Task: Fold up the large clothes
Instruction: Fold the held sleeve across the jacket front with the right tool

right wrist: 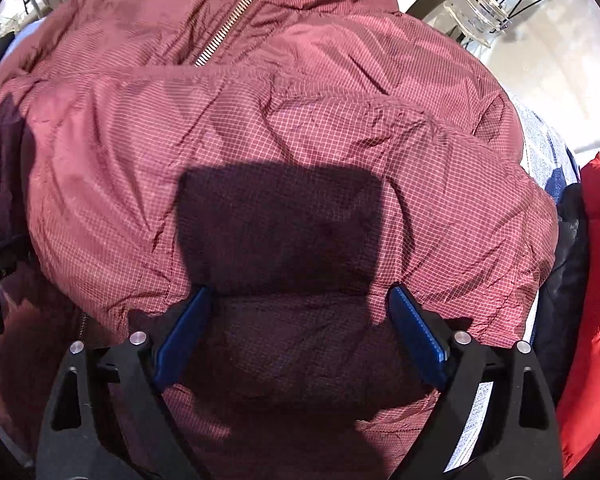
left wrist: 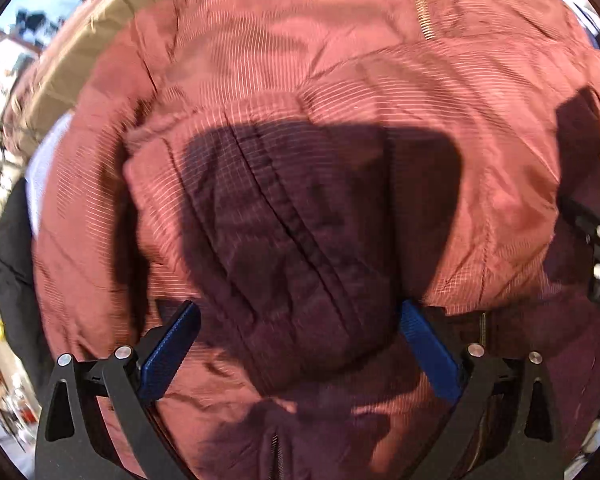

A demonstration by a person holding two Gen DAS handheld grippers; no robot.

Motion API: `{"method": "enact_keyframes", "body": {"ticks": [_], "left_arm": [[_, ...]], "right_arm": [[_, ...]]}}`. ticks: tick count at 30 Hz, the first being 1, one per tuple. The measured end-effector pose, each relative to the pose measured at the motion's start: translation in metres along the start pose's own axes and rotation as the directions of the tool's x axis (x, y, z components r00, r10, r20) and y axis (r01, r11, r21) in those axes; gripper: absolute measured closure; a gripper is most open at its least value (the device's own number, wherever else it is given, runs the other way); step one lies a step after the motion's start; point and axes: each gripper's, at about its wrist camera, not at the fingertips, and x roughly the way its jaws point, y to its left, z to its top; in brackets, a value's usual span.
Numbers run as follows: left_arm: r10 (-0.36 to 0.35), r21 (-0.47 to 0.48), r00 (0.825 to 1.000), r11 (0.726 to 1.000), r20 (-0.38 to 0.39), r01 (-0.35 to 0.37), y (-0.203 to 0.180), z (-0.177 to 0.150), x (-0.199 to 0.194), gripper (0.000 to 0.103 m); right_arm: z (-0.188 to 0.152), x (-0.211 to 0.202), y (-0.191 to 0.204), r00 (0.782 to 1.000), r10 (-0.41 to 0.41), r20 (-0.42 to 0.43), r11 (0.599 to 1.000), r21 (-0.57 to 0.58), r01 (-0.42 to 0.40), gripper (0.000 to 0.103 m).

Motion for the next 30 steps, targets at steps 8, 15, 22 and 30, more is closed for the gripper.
{"method": "enact_keyframes", "body": {"ticks": [8,15,22,30], "left_arm": [[-0.086,-0.078,0.995,0.994,-0.057,0.081,0.009,0.007,0.022,0.004],[-0.072,-0.096,0.997,0.993,-0.006,0.071,-0.006,-0.018,0.016,0.004],[-0.082,-0.123,0.996,0.989,-0.016,0.079,-0.006,-0.045,0.004,0.005],[-0.066,-0.131,0.995,0.988,0.081,0.076,0.014,-0.089,-0.033,0.006]], "right_arm": [[0.009,0.011,-0.005,1.000,0.003,-0.017,1.000,0.025,-0.003,0.005],[-0.007,0.011,-0.015,1.000,0.004,0.028,0.998,0.058,-0.005,0.005],[-0.013,-0.001,-0.009,1.000,-0.006,0.023,0.996,0.090,0.004,0.005],[-0.022,-0.042,-0.016,0.997,0.061,0.048,0.979,0.191,-0.070,0.005]]}}
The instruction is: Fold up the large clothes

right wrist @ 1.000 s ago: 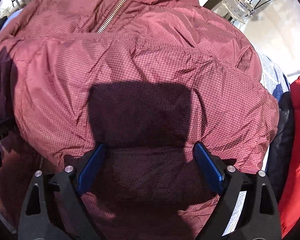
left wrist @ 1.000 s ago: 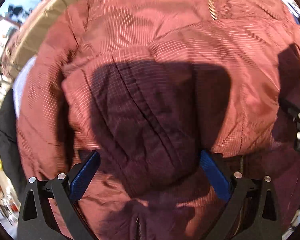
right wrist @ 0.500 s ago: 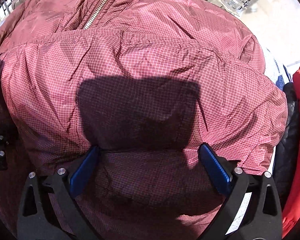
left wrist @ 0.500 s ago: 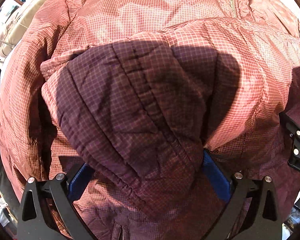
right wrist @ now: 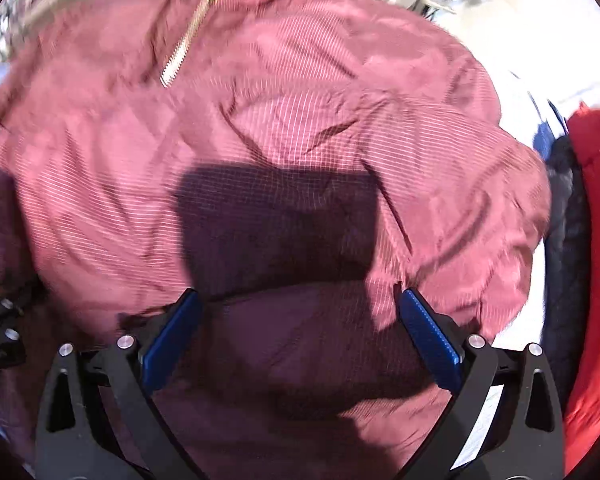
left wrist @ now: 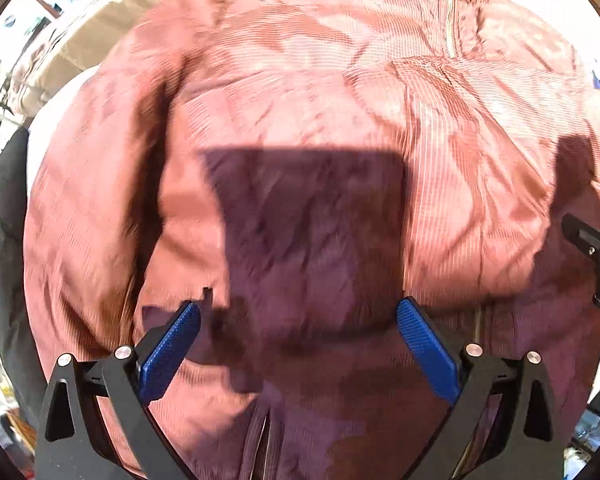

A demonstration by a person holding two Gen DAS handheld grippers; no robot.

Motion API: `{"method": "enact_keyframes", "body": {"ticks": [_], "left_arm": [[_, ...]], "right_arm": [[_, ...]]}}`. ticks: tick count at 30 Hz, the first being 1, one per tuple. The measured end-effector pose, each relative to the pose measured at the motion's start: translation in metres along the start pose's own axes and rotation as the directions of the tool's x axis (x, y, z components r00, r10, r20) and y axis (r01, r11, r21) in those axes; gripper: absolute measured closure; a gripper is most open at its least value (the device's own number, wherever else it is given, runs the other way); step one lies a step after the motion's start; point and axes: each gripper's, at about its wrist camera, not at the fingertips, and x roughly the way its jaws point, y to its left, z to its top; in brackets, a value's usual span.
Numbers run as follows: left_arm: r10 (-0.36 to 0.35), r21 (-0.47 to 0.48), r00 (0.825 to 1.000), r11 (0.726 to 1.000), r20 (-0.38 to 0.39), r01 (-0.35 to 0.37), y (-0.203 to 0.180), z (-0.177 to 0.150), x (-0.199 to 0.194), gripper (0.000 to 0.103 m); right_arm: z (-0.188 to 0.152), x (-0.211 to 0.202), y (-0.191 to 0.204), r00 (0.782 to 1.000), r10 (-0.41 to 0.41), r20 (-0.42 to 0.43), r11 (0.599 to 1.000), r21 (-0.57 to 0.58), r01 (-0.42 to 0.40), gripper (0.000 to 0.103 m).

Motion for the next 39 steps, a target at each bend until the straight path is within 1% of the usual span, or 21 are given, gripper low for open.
{"method": "enact_keyframes", "body": {"ticks": [2,5,7,10,13,16,17,19,24,25,26,27,29,32,33,34,35,36,38,39], "left_arm": [[-0.026,-0.034,0.999,0.999,0.024,0.027,0.013,-0.023,-0.010,0.006],[-0.027,-0.055,0.998,0.998,0.054,0.030,0.031,-0.067,-0.023,0.006],[-0.022,-0.068,0.998,0.997,0.056,0.026,0.045,-0.098,-0.028,0.006],[-0.008,-0.104,0.998,0.995,0.057,0.014,0.071,-0.141,-0.036,0.006],[0.016,-0.167,0.998,0.986,0.064,-0.006,0.103,-0.182,-0.042,0.006],[0.027,-0.257,0.997,0.967,0.072,-0.007,0.135,-0.219,-0.051,0.006],[0.035,-0.284,0.997,0.959,0.074,-0.013,0.144,-0.224,-0.054,0.006],[0.049,-0.335,0.996,0.942,0.079,-0.020,0.165,-0.248,-0.060,0.006],[0.062,-0.444,0.994,0.896,0.092,-0.015,0.215,-0.313,-0.067,0.006],[0.054,-0.466,0.994,0.885,0.093,-0.005,0.232,-0.327,-0.060,0.006],[0.033,-0.490,0.995,0.872,0.094,0.018,0.237,-0.333,-0.057,0.007],[0.006,-0.513,0.996,0.858,0.094,0.043,0.236,-0.330,-0.053,0.008],[-0.055,-0.547,0.993,0.830,0.108,0.106,0.248,-0.338,-0.046,0.011],[-0.145,-0.582,0.978,0.786,0.153,0.208,0.252,-0.347,-0.040,0.013],[-0.166,-0.586,0.973,0.777,0.162,0.230,0.252,-0.348,-0.036,0.017],[-0.177,-0.588,0.970,0.772,0.164,0.240,0.252,-0.345,-0.032,0.019],[-0.185,-0.592,0.969,0.767,0.165,0.247,0.244,-0.338,-0.031,0.025],[-0.197,-0.597,0.966,0.759,0.168,0.258,0.246,-0.336,-0.026,0.030],[-0.220,-0.615,0.960,0.738,0.171,0.278,0.249,-0.332,-0.018,0.037],[-0.221,-0.621,0.962,0.735,0.164,0.274,0.250,-0.331,-0.015,0.038]], "right_arm": [[-0.013,-0.008,0.003,1.000,0.007,-0.006,1.000,-0.003,-0.007,0.005],[-0.040,-0.018,0.015,1.000,0.006,-0.003,0.998,-0.062,-0.006,0.005],[-0.058,-0.021,0.023,1.000,0.016,-0.024,0.995,-0.099,-0.019,0.005],[-0.084,-0.024,0.033,0.996,0.053,-0.075,0.993,-0.103,-0.061,0.005],[-0.102,-0.032,0.040,0.992,0.091,-0.092,0.992,-0.076,-0.098,0.005],[-0.114,-0.040,0.049,0.987,0.119,-0.105,0.990,-0.060,-0.126,0.005],[-0.118,-0.042,0.053,0.985,0.129,-0.112,0.989,-0.061,-0.136,0.005],[-0.122,-0.047,0.061,0.983,0.138,-0.121,0.986,-0.077,-0.147,0.005],[-0.121,-0.062,0.077,0.985,0.143,-0.099,0.983,-0.103,-0.153,0.005],[-0.121,-0.064,0.078,0.985,0.144,-0.099,0.983,-0.101,-0.154,0.005],[-0.122,-0.066,0.080,0.984,0.146,-0.103,0.983,-0.099,-0.156,0.005],[-0.124,-0.068,0.083,0.984,0.145,-0.106,0.983,-0.099,-0.155,0.005],[-0.121,-0.067,0.081,0.984,0.141,-0.110,0.983,-0.106,-0.153,0.005],[-0.124,-0.067,0.089,0.982,0.141,-0.124,0.982,-0.110,-0.155,0.005],[-0.124,-0.068,0.092,0.982,0.140,-0.127,0.981,-0.114,-0.155,0.005],[-0.129,-0.068,0.094,0.982,0.139,-0.129,0.980,-0.122,-0.155,0.005],[-0.133,-0.069,0.097,0.982,0.138,-0.130,0.979,-0.131,-0.155,0.005],[-0.136,-0.070,0.103,0.982,0.136,-0.130,0.978,-0.140,-0.154,0.005],[-0.140,-0.073,0.109,0.983,0.130,-0.130,0.976,-0.159,-0.150,0.005],[-0.141,-0.074,0.112,0.983,0.128,-0.129,0.975,-0.165,-0.148,0.005]]}}
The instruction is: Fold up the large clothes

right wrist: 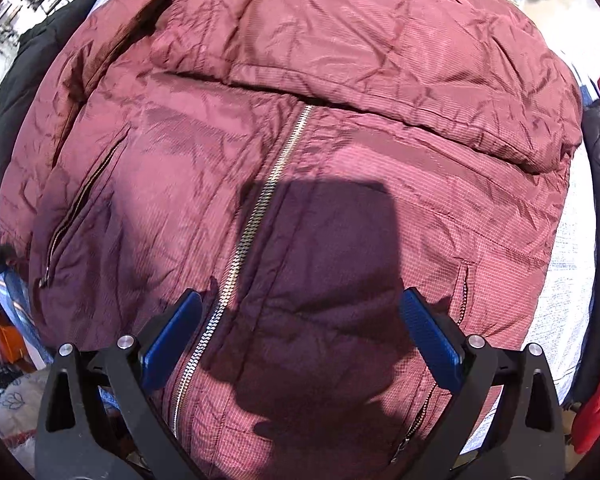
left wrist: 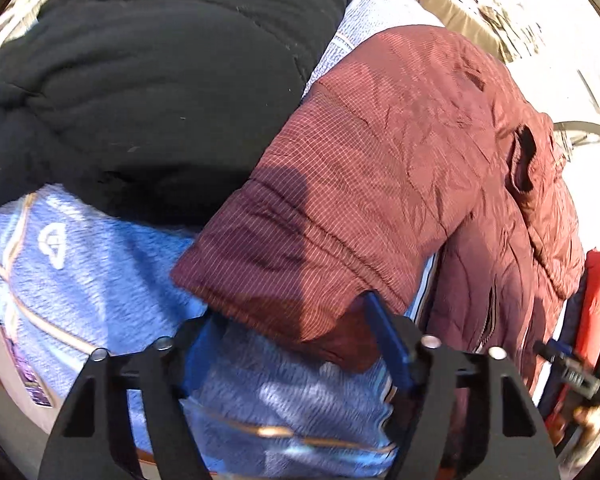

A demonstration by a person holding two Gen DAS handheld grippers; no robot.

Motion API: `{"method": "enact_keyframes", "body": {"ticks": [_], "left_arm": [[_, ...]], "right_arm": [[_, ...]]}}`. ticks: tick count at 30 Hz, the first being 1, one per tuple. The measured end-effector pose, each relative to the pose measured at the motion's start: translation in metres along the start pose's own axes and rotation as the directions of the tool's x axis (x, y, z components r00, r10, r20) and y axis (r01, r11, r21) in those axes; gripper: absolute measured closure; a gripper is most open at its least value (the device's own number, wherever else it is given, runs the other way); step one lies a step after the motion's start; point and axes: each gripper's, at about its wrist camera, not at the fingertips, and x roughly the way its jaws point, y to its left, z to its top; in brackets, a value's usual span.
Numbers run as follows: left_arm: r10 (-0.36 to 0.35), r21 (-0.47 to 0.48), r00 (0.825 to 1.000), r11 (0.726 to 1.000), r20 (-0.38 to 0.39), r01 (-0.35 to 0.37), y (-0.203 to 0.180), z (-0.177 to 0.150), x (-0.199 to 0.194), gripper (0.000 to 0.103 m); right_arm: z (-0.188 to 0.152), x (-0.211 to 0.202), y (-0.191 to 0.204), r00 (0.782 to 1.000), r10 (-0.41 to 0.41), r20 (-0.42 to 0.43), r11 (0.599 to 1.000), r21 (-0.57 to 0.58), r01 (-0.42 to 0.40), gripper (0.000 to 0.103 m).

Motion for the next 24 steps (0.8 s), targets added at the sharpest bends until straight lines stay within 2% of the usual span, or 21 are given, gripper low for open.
{"method": "enact_keyframes", "body": {"ticks": [4,7,9,11,15,19,22,24], "left_arm": [[0.001,-0.009,1.000,1.000,-0.010,-0.001,-0.029,0.016,0.019,0.045],[-0.031,-0.005,0.999,1.000,-0.006,0.031,-0.038,0.018,0.019,0.064],[-0.064,-0.008,0.998,0.998,-0.001,0.064,-0.041,0.019,0.014,0.084],[-0.088,-0.006,0.996,0.996,0.019,0.088,-0.041,0.020,0.001,0.088],[-0.115,0.057,0.988,0.992,0.104,0.110,-0.059,0.032,-0.033,0.093],[-0.178,0.109,0.964,0.981,0.196,0.159,-0.089,0.064,-0.072,0.096],[-0.188,0.218,0.947,0.967,0.261,0.132,-0.125,0.094,-0.099,0.097],[-0.232,0.298,0.930,0.944,0.284,0.144,-0.159,0.115,-0.115,0.097]], "right_arm": [[-0.014,0.001,0.008,1.000,-0.006,-0.001,1.000,0.006,0.006,0.005],[-0.012,0.008,0.000,1.000,-0.009,-0.004,1.000,0.028,0.009,0.005],[-0.013,0.009,-0.009,1.000,-0.008,-0.006,0.999,0.048,0.008,0.005],[-0.010,0.015,-0.019,1.000,-0.007,-0.008,0.998,0.057,0.008,0.005],[-0.014,0.010,-0.018,1.000,0.000,0.002,0.998,0.057,0.000,0.005],[-0.011,0.008,-0.021,1.000,0.013,0.006,0.998,0.061,-0.013,0.005],[-0.005,0.006,-0.026,1.000,0.023,0.011,0.997,0.077,-0.024,0.005],[-0.004,0.004,-0.032,0.999,0.031,0.018,0.995,0.097,-0.033,0.005]]}}
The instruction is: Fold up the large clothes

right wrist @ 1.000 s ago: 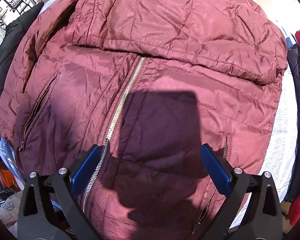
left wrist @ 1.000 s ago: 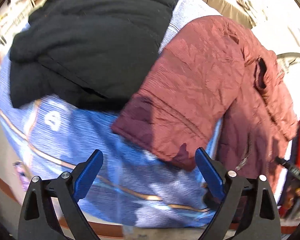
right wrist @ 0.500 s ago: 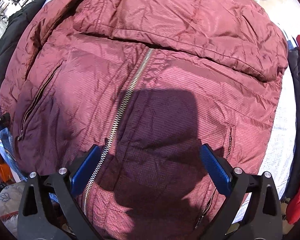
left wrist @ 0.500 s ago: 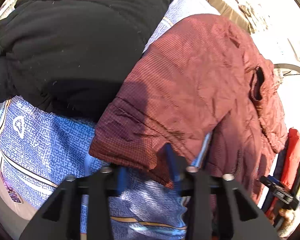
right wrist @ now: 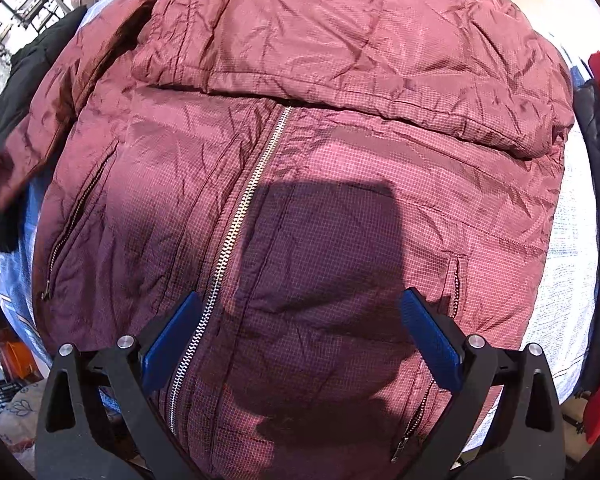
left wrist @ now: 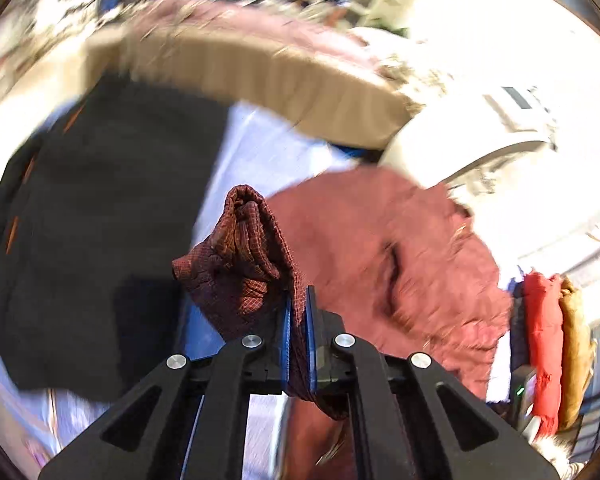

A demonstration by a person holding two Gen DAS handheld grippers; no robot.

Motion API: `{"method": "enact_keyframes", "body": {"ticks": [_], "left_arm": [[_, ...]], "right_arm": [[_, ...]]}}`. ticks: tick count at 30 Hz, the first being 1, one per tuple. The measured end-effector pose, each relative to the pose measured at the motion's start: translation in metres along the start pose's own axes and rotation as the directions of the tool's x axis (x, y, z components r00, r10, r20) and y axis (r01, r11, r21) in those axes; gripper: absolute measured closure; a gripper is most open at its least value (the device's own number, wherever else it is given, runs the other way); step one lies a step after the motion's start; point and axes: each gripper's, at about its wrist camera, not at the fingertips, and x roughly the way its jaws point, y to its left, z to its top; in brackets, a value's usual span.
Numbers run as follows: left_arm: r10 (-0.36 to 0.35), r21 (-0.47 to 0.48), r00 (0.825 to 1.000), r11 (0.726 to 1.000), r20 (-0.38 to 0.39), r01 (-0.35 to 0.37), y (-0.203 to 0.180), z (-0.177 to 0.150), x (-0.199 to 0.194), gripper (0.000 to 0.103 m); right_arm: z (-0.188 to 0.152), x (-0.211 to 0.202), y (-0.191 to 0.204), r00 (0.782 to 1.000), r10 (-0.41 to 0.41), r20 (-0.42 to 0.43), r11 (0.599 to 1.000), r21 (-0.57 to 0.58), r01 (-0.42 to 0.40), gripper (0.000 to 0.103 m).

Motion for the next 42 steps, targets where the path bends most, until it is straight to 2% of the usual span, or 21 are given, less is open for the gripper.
{"method": "enact_keyframes", "body": {"ticks": [3,5,8,12,15,17,19,20,21,22,24,26,29,33,35,37,39,42], "left_arm": [[-0.058,0.097,0.998,0.994,0.028,0.055,-0.052,0.039,0.008,0.097],[-0.123,0.163,0.992,0.980,0.023,0.117,-0.100,0.058,0.021,0.097],[-0.240,0.290,0.971,0.928,-0.014,0.233,-0.188,0.065,0.043,0.097],[-0.346,0.423,0.927,0.825,-0.143,0.374,-0.308,0.037,0.089,0.097],[-0.363,0.484,0.899,0.758,-0.245,0.438,-0.371,0.003,0.120,0.097],[-0.319,0.518,0.889,0.727,-0.328,0.452,-0.403,-0.026,0.147,0.097],[-0.258,0.538,0.883,0.714,-0.393,0.448,-0.421,-0.049,0.170,0.097],[-0.220,0.543,0.884,0.720,-0.412,0.432,-0.423,-0.060,0.179,0.089],[-0.197,0.537,0.877,0.725,-0.438,0.431,-0.425,-0.070,0.189,0.074],[-0.195,0.521,0.867,0.731,-0.458,0.440,-0.422,-0.075,0.194,0.065],[-0.200,0.495,0.862,0.749,-0.465,0.441,-0.413,-0.082,0.197,0.033],[-0.195,0.478,0.868,0.769,-0.456,0.424,-0.398,-0.085,0.196,0.023],[-0.171,0.439,0.881,0.815,-0.441,0.377,-0.362,-0.077,0.198,0.021],[-0.042,0.407,0.920,0.888,-0.391,0.213,-0.296,-0.060,0.209,0.021],[0.034,0.391,0.930,0.912,-0.366,0.120,-0.262,-0.051,0.215,0.021],[0.089,0.367,0.933,0.929,-0.350,0.049,-0.230,-0.042,0.219,0.021],[0.134,0.357,0.935,0.934,-0.330,-0.008,-0.207,-0.034,0.220,0.021],[0.202,0.401,0.935,0.913,-0.292,-0.072,-0.195,-0.026,0.224,0.021]], "right_arm": [[0.004,0.000,-0.024,1.000,0.014,0.016,0.999,0.033,-0.014,0.005],[0.005,-0.004,-0.035,0.999,0.015,0.030,0.998,0.059,-0.017,0.005],[0.006,-0.010,-0.055,0.999,0.018,0.051,0.994,0.108,-0.023,0.005],[0.001,-0.015,-0.088,0.998,0.012,0.065,0.980,0.195,-0.025,0.005],[-0.006,-0.018,-0.114,0.998,0.003,0.066,0.962,0.272,-0.021,0.005],[-0.011,-0.019,-0.131,0.998,-0.004,0.062,0.948,0.319,-0.016,0.005],[-0.017,-0.017,-0.147,0.998,-0.008,0.054,0.932,0.362,-0.012,0.005],[-0.019,-0.017,-0.154,0.999,-0.008,0.052,0.924,0.381,-0.012,0.005],[-0.021,-0.017,-0.161,0.999,-0.009,0.051,0.918,0.397,-0.012,0.005],[-0.023,-0.016,-0.167,0.999,-0.009,0.047,0.911,0.412,-0.012,0.005],[-0.027,-0.014,-0.178,0.999,-0.001,0.039,0.896,0.443,-0.016,0.005],[-0.026,-0.012,-0.186,0.999,0.008,0.035,0.886,0.463,-0.024,0.005],[-0.020,-0.011,-0.192,0.999,0.010,0.037,0.887,0.461,-0.026,0.005],[0.004,-0.016,-0.186,0.998,0.010,0.066,0.903,0.428,-0.037,0.005],[0.022,-0.023,-0.178,0.996,0.006,0.089,0.919,0.393,-0.040,0.005],[0.043,-0.031,-0.167,0.993,0.000,0.116,0.939,0.343,-0.040,0.005],[0.062,-0.036,-0.154,0.990,-0.006,0.139,0.955,0.295,-0.036,0.005],[0.095,-0.041,-0.142,0.985,-0.013,0.174,0.974,0.223,-0.027,0.005]]}}
